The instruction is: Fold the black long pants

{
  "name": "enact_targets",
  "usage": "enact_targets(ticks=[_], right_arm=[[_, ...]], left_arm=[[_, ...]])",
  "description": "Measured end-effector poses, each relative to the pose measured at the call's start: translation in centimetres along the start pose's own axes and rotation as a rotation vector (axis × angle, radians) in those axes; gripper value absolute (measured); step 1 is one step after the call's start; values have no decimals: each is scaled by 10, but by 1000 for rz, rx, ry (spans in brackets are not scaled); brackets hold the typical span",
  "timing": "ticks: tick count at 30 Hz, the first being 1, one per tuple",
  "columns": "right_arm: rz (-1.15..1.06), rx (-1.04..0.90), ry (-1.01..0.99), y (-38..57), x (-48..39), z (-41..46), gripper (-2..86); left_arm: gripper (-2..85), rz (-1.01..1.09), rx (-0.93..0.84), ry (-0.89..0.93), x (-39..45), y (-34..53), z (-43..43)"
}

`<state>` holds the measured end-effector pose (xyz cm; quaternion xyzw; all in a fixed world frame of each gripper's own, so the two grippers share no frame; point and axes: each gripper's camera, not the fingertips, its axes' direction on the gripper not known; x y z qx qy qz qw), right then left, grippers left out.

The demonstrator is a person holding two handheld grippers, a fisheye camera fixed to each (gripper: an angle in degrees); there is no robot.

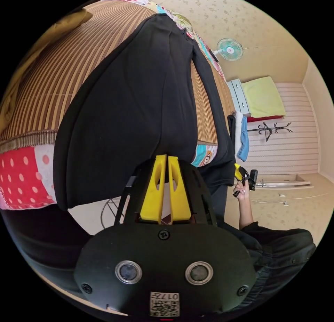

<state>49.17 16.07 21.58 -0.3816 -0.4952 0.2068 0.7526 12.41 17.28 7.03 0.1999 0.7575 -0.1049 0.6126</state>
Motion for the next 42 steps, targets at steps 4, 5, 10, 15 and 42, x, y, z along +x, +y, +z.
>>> enact_targets(ticks=[4, 5, 10, 15, 42], right_arm=[[6, 34, -65, 17, 18, -8, 127], [17, 38, -94, 20, 24, -11, 123], [-39, -27, -202, 31, 29, -12, 58], [-81, 58, -237, 46, 25, -33, 36], [-623, -646, -657, 32, -146, 139, 56]], left_arm=[[-9, 67, -2, -85, 30, 17, -19], [-9, 73, -4, -98, 36, 21, -24], [-9, 111, -46, -57, 50, 28, -45], [-5, 154, -189, 237, 15, 29, -86], [49, 267, -144, 437, 147, 74, -308]])
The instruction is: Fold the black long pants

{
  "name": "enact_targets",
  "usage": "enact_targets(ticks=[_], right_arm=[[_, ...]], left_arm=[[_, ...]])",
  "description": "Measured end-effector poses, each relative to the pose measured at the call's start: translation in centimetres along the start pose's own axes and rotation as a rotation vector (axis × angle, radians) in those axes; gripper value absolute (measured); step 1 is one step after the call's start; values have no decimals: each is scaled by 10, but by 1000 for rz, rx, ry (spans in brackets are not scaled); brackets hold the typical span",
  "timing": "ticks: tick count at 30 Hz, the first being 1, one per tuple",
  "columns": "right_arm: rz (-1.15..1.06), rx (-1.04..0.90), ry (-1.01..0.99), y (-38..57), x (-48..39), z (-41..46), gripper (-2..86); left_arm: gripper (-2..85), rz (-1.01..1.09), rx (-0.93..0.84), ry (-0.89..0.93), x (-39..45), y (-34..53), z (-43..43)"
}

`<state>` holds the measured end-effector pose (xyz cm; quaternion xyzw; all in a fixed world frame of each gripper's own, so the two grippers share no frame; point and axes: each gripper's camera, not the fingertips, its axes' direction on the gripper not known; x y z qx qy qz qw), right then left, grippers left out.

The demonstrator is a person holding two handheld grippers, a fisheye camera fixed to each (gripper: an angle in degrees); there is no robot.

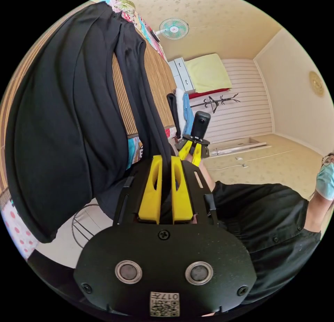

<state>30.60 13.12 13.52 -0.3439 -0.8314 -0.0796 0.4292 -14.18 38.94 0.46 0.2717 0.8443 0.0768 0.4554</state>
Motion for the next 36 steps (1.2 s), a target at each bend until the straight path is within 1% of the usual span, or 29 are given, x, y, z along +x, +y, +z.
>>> enact_targets(ticks=[1, 3, 5, 7, 8, 10, 13, 15, 16, 18, 20, 21, 22, 23, 25, 27, 29, 31, 33, 35, 36], right_arm=[[33, 69, 1, -5, 10, -30, 63], [131, 204, 107, -21, 29, -80, 80], [253, 427, 313, -51, 59, -145, 104], [331, 575, 383, -78, 86, -184, 111], [399, 643, 387, -99, 108, -203, 114], [475, 690, 430, -138, 137, -221, 119], [562, 732, 523, -196, 171, -236, 123], [623, 725, 567, -226, 190, -238, 116], [650, 712, 595, -244, 200, -236, 101], [657, 699, 713, -271, 199, -227, 70], [602, 654, 1018, -320, 170, -194, 44], [569, 640, 1101, -334, 160, -181, 40], [477, 614, 1244, -363, 139, -149, 37], [366, 593, 1345, -390, 118, -112, 34], [234, 585, 1425, -425, 93, -59, 33], [149, 589, 1403, -455, 78, -17, 34], [108, 559, 1260, -490, 76, 18, 39], [89, 515, 1162, -505, 82, 35, 48], [91, 474, 1109, -507, 88, 46, 56], [117, 486, 1023, -485, 87, 51, 60], [105, 486, 997, -476, 85, 53, 60]], left_arm=[[49, 5, -2, 3, 6, 2, -1], [48, 13, -10, 12, 15, 3, -1], [48, 23, -22, 24, 25, 0, -1], [48, 23, -29, 31, 30, -5, -1], [48, 20, -34, 38, 32, -9, -2], [48, 20, -40, 43, 37, -14, -5], [48, 24, -31, 54, 41, -21, -12], [48, 68, -6, 93, 44, -25, -17], [47, 82, 6, 125, 42, -28, -20], [46, 85, 18, 174, 39, -32, -26], [44, 103, 48, 203, 44, -32, -43], [44, 104, 58, 211, 46, -31, -49], [44, 103, 85, 225, 49, -28, -61], [44, 97, 119, 239, 50, -24, -75], [44, 84, 165, 248, 52, -17, -95], [44, 57, 213, 221, 54, -7, -115], [45, 19, 277, 175, 49, 9, -138], [49, -47, 322, 136, 35, 21, -151], [60, -135, 361, 85, 15, 33, -159], [95, -251, 398, 25, -16, 47, -161], [98, -270, 404, 24, -24, 50, -160]])
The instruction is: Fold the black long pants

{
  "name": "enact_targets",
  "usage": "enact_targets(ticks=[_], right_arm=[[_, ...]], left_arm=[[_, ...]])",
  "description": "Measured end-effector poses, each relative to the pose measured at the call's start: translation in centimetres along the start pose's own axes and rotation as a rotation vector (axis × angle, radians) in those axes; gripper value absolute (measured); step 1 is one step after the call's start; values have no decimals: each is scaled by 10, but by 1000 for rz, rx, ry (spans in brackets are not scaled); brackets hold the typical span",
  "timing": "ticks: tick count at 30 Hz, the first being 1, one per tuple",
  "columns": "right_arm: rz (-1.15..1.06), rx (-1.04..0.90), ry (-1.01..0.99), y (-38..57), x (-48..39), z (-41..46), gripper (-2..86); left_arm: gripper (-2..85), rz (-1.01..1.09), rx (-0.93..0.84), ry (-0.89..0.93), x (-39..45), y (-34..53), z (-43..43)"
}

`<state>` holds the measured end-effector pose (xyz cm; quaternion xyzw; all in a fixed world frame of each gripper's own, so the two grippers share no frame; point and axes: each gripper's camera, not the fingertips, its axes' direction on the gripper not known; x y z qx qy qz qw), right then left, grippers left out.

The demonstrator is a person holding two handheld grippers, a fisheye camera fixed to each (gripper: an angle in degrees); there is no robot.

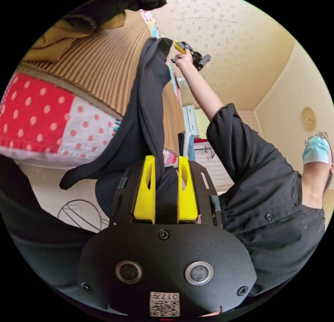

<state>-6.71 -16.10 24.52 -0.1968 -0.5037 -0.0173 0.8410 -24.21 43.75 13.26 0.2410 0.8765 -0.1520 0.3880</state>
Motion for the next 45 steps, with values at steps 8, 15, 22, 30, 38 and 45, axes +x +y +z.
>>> enact_targets(ticks=[8, 15, 22, 30, 38, 45], right_arm=[[-125, -242, -217, 220, 16, -95, 74], [-5, -308, -202, 361, 4, -158, 94], [-12, -278, 120, 389, -11, -177, 102], [9, -373, -194, 368, 28, -165, 41], [16, -457, -259, 373, 45, -157, 37], [86, -357, -243, 352, 73, -162, 79]], left_arm=[[112, 41, -40, -74, -20, -41, 49], [110, 59, -100, -169, -14, -98, 121], [31, 57, -67, -302, -10, -110, 177], [14, 92, -106, -196, -8, -106, 206], [45, -69, -147, -286, -80, -87, 212], [98, 60, -2, -360, -69, -83, 232]])
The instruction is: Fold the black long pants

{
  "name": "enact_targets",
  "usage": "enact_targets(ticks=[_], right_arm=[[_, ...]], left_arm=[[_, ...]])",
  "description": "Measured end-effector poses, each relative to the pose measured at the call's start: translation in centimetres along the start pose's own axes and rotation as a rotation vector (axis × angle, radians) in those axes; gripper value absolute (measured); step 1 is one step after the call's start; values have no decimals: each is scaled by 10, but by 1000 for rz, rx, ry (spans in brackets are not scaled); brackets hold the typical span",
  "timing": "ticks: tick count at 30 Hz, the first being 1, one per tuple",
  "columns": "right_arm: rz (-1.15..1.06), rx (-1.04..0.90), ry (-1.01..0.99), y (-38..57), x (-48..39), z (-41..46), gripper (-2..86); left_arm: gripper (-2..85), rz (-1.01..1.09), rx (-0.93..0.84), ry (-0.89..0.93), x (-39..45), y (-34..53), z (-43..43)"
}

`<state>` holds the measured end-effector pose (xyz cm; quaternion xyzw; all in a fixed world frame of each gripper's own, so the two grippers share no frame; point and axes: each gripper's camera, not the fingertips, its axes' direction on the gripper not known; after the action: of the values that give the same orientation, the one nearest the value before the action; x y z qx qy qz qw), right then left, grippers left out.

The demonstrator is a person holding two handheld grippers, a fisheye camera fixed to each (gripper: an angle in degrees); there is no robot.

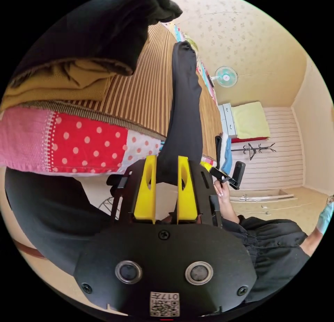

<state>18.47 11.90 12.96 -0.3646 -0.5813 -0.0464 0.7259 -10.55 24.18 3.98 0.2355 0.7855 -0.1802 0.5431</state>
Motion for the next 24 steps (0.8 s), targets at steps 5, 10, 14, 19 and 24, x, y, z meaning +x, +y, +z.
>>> enact_targets(ticks=[5, 10, 14, 19, 24], right_arm=[[34, -127, -76, -27, 21, 27, 65], [19, -227, 56, -2, 24, 20, 40], [24, -261, 90, 45, 40, 11, 47], [120, -44, -99, 48, 81, -39, 72], [203, 52, -333, 24, 139, -58, 105]], left_arm=[[62, 56, -168, 9, -9, -8, 85], [40, 93, -381, -5, -10, 63, 157], [48, 91, -420, -93, -8, 136, 188], [74, 66, -131, 269, -27, 137, 142], [106, 118, -127, 232, -26, 99, 162]])
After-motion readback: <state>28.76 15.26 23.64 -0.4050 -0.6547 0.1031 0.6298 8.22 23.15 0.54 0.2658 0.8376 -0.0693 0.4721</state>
